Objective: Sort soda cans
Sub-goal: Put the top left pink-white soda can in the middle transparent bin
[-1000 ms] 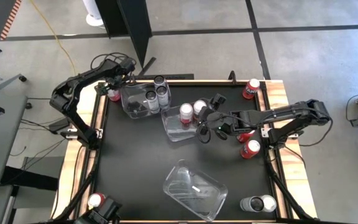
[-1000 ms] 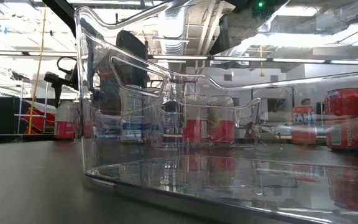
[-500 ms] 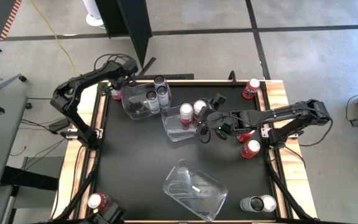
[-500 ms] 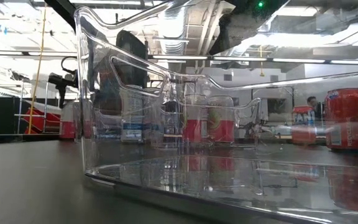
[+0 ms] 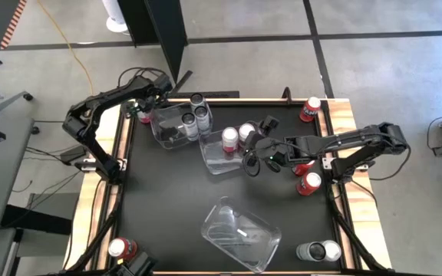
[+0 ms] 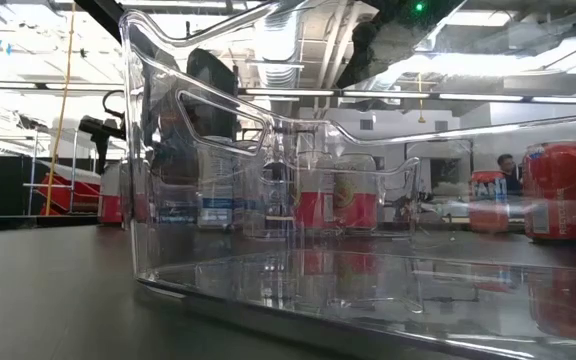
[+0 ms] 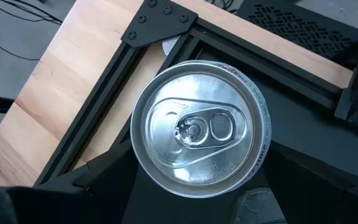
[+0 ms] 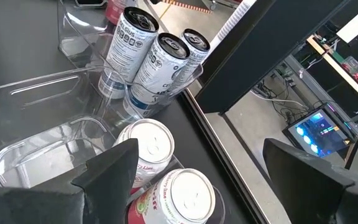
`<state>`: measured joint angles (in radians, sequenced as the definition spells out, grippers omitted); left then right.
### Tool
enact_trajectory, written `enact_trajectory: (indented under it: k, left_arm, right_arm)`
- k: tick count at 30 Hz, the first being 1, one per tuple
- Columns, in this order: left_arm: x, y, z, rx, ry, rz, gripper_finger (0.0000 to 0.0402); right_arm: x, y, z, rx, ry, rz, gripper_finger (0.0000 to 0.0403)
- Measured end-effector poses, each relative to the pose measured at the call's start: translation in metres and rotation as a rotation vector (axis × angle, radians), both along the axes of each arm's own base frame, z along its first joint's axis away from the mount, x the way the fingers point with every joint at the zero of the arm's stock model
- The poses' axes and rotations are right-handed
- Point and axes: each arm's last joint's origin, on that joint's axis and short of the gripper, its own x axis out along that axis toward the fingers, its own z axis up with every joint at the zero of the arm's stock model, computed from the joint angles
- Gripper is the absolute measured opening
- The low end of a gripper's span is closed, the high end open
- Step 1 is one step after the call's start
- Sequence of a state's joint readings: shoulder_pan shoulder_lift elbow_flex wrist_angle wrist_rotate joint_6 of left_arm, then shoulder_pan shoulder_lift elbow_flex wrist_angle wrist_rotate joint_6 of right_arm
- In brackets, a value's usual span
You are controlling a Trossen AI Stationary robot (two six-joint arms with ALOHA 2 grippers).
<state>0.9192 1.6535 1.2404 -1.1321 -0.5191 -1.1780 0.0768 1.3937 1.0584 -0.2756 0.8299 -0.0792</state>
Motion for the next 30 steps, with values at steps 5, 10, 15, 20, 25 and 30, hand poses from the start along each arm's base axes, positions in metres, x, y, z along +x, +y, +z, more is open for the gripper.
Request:
enact_trajectory:
  k: [5,10,15,20,25,30]
  left_arm:
    - [-0.004,0.002,0.0,-0.019,-0.016,0.002,0.0323]
    - [-0.008,0.006,0.0,-0.028,-0.024,0.003,0.0323]
    - [-0.009,0.009,0.0,-0.031,-0.034,-0.011,0.0323]
    - [-0.004,0.006,0.0,-0.034,-0.036,-0.04,0.0323]
    - [0.001,0.002,-0.001,-0.045,-0.042,-0.063,0.0323]
    - [0.003,0.0,-0.001,-0.05,-0.045,-0.065,0.0323]
  right_arm:
    - [0.0,0.0,0.0,0.0,0.0,0.0,0.0361]
    - [0.0,0.0,0.0,0.002,0.0,-0.001,0.0361]
    - [0.0,0.0,0.0,0.002,0.001,-0.001,0.0361]
    - [0.0,0.0,0.0,0.002,0.001,-0.001,0.0361]
    - [0.0,0.0,0.0,0.014,0.001,0.016,0.0361]
    - [0.0,0.0,-0.001,0.014,0.003,0.016,0.0361]
